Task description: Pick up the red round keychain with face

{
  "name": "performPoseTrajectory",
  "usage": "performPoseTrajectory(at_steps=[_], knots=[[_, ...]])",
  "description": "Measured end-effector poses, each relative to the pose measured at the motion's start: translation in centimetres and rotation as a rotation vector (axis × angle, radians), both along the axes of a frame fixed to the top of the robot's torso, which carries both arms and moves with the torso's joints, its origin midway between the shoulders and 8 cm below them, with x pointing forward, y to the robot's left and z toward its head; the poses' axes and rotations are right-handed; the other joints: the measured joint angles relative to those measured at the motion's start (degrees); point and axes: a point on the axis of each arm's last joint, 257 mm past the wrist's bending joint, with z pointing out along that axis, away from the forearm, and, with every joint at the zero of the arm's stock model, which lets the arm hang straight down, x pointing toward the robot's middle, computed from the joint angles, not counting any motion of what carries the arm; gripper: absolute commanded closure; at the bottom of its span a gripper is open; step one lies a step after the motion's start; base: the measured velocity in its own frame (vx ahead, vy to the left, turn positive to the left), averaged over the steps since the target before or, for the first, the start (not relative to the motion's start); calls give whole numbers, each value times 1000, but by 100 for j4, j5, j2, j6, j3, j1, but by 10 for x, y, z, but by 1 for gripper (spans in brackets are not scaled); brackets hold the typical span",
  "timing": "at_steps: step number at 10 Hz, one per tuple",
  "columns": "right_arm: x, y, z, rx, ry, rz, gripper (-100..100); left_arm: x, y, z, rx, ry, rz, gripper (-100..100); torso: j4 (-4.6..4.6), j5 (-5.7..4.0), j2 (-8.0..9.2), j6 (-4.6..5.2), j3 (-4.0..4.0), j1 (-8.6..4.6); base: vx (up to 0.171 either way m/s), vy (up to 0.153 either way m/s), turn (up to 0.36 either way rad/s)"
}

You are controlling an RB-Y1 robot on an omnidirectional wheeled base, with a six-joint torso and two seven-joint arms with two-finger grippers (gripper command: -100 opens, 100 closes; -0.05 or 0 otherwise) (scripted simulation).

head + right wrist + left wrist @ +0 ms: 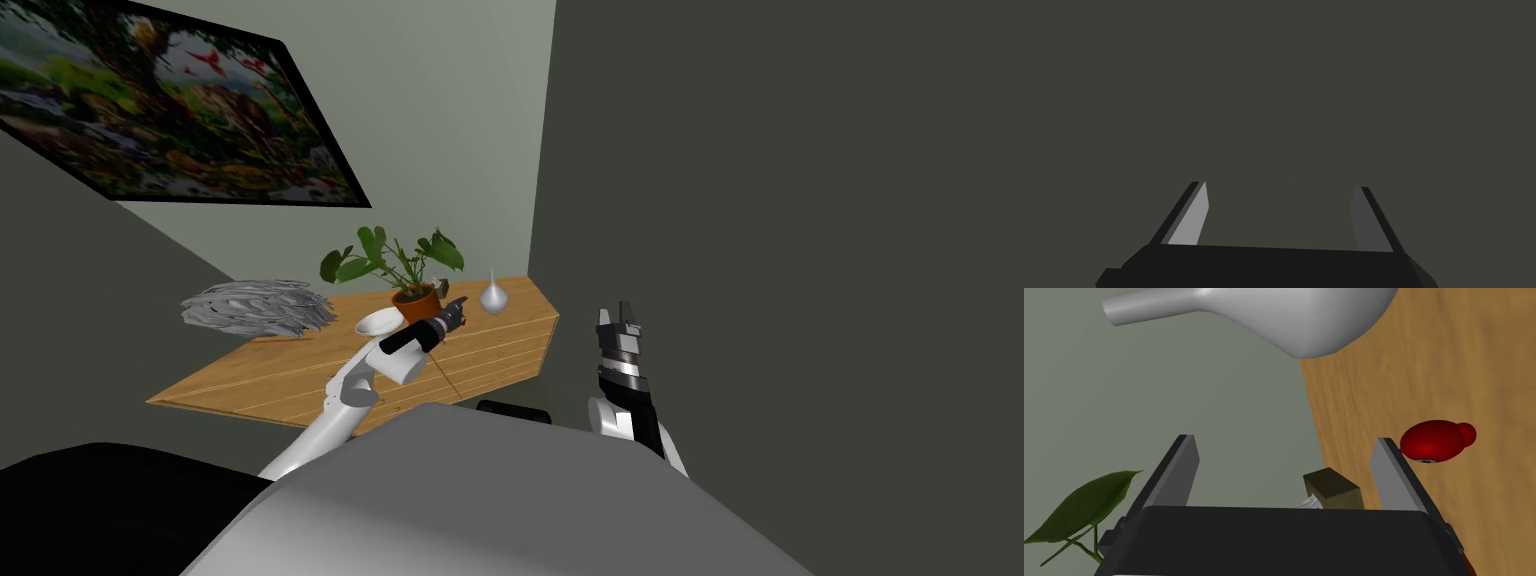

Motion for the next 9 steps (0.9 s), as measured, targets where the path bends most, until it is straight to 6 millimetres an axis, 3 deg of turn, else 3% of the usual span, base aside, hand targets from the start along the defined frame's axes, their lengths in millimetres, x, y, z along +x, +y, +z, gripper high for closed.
performPoseTrajectory(at_steps=[9], knots=[[0,0,0,0,0,0,0,-14,15,-51,90,234,13,-100,-1,0,-4,0,-2,2,15,14,-90]])
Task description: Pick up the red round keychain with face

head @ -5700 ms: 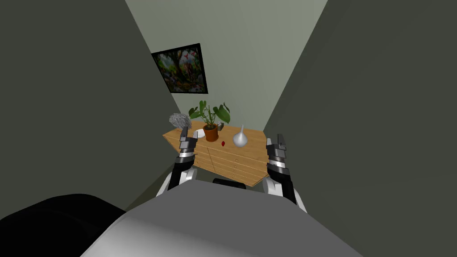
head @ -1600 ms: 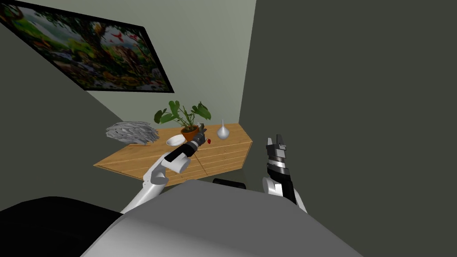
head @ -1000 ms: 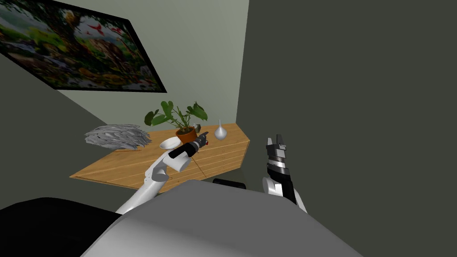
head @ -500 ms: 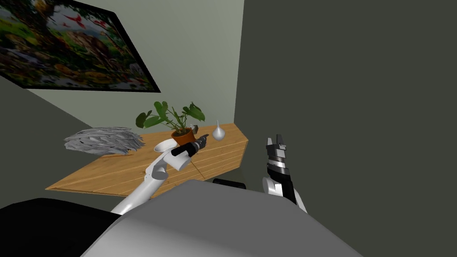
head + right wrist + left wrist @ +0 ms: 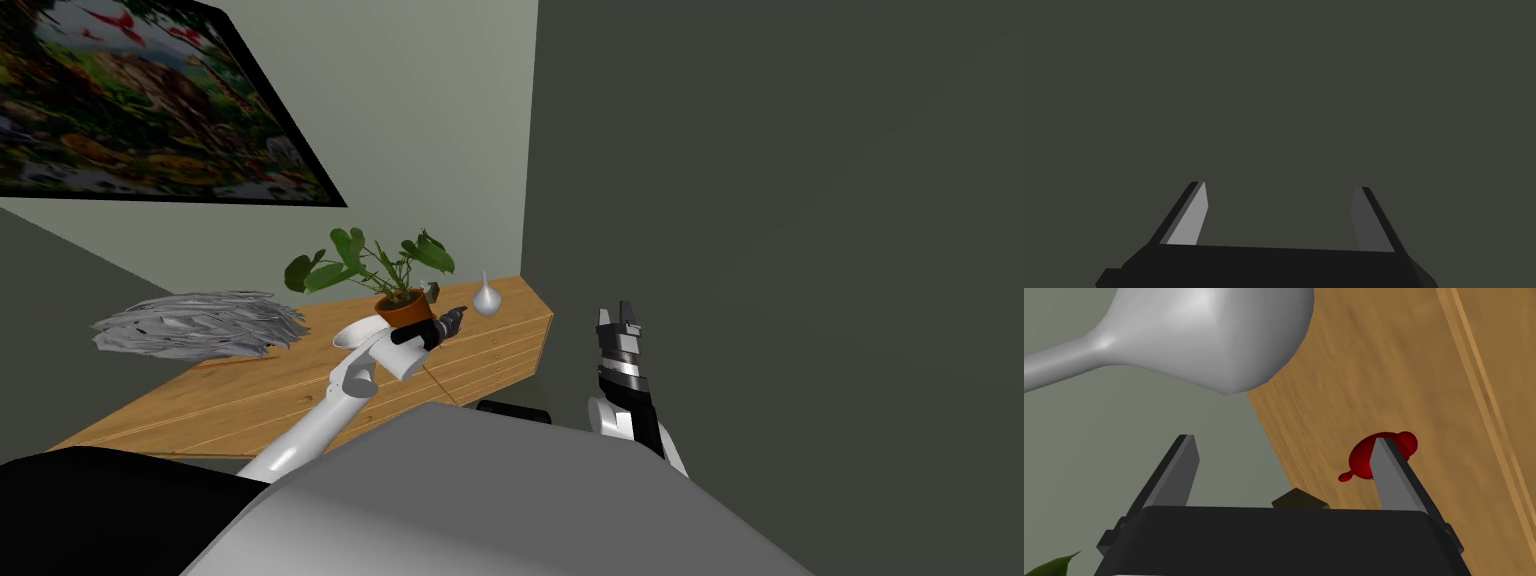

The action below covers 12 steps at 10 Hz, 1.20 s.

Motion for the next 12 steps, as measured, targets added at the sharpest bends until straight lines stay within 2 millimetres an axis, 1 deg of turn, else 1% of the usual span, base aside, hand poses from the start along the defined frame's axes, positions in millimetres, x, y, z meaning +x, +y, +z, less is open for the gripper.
performPoseTrajectory(at_steps=[5,9,11,12], knots=[[0,0,0,0,0,0,0,-14,14,-27,68,136,20,-100,0,0,1,-3,0,-1,21,19,-94],[0,0,0,0,0,0,0,-28,31,-43,127,240,44,-100,0,0,0,-3,0,-2,21,18,-68],[0,0,0,0,0,0,0,-34,45,-56,168,306,63,-100,-1,1,-2,-1,-1,2,26,27,-87],[0,0,0,0,0,0,0,-38,49,-59,181,326,69,-100,0,1,-1,-4,-1,1,23,22,-71]])
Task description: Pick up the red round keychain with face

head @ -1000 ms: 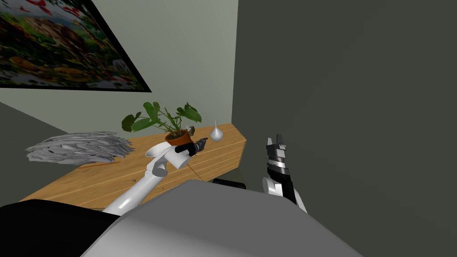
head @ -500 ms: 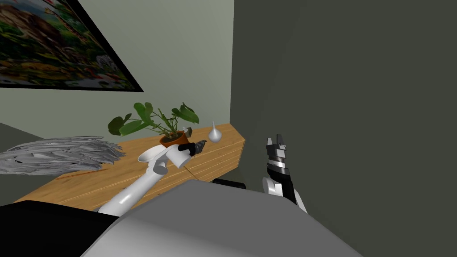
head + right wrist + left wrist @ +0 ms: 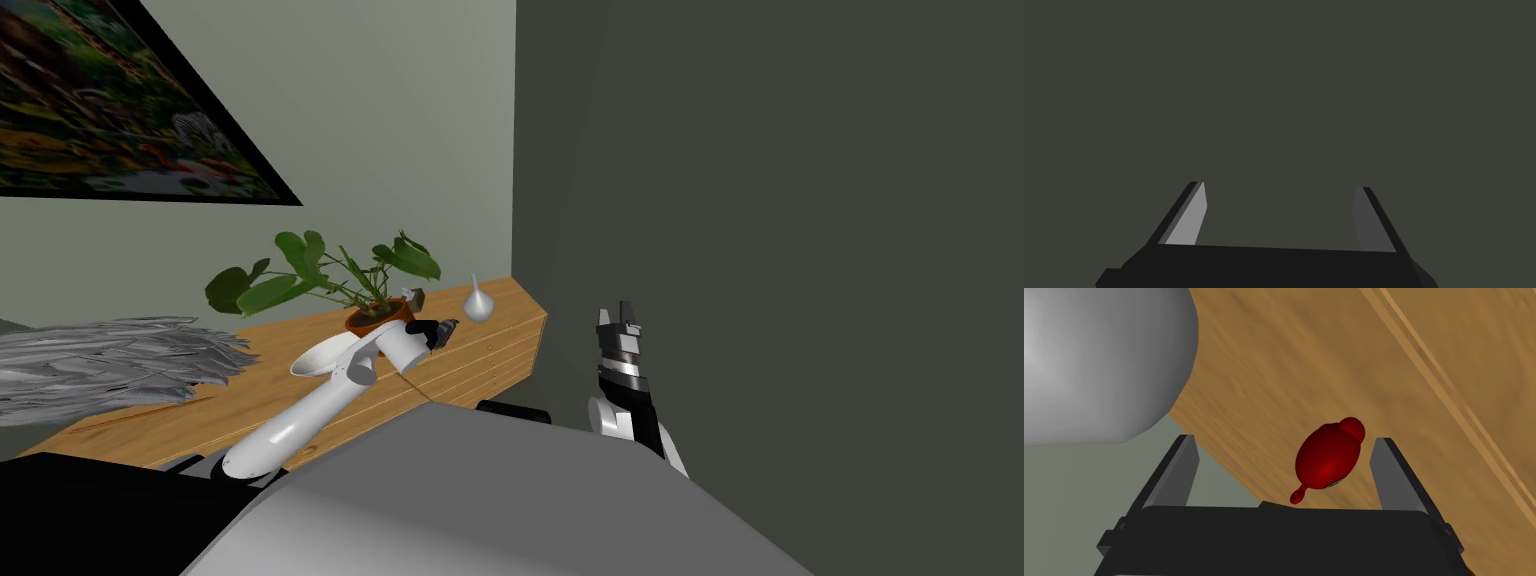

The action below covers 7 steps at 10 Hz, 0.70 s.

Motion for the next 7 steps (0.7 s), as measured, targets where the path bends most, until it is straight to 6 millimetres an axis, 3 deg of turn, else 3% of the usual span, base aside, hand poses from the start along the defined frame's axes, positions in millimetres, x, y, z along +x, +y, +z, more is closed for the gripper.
performPoseTrajectory(at_steps=[6,7], knots=[[0,0,0,0,0,0,0,-24,29,-15,89,125,47,-100,1,1,5,-1,3,5,14,25,-42],[0,0,0,0,0,0,0,-25,30,-15,91,129,49,0,2,0,7,-1,4,-3,0,0,0]])
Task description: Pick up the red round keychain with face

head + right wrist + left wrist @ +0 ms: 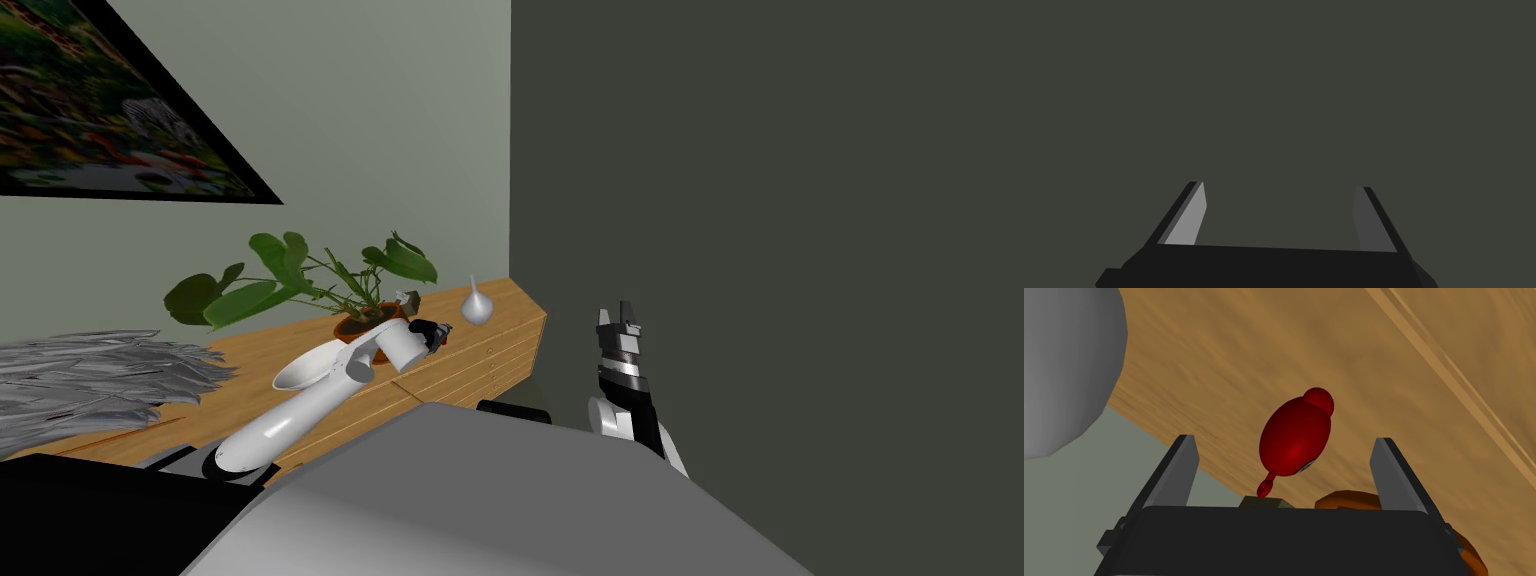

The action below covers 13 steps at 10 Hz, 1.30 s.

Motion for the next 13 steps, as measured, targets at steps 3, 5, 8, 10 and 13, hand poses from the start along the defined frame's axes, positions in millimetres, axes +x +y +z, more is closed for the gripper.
performPoseTrajectory(at_steps=[3,5,8,10,13], knots=[[0,0,0,0,0,0,0,4,5,-7,0,0,8,-100,1,-2,3,1,2,-9,-3,-2,-42],[0,0,0,0,0,0,0,8,10,-15,1,-1,14,-100,1,-2,3,1,2,-9,-2,-2,-18],[0,0,0,0,0,0,0,8,10,-15,2,0,13,100,3,-1,2,-1,2,-9,0,0,0],[0,0,0,0,0,0,0,8,10,-15,2,-1,12,100,2,0,4,-2,3,-6,0,0,0],[0,0,0,0,0,0,0,8,8,-12,1,-3,9,100,3,-2,5,-5,4,-7,3,2,37]])
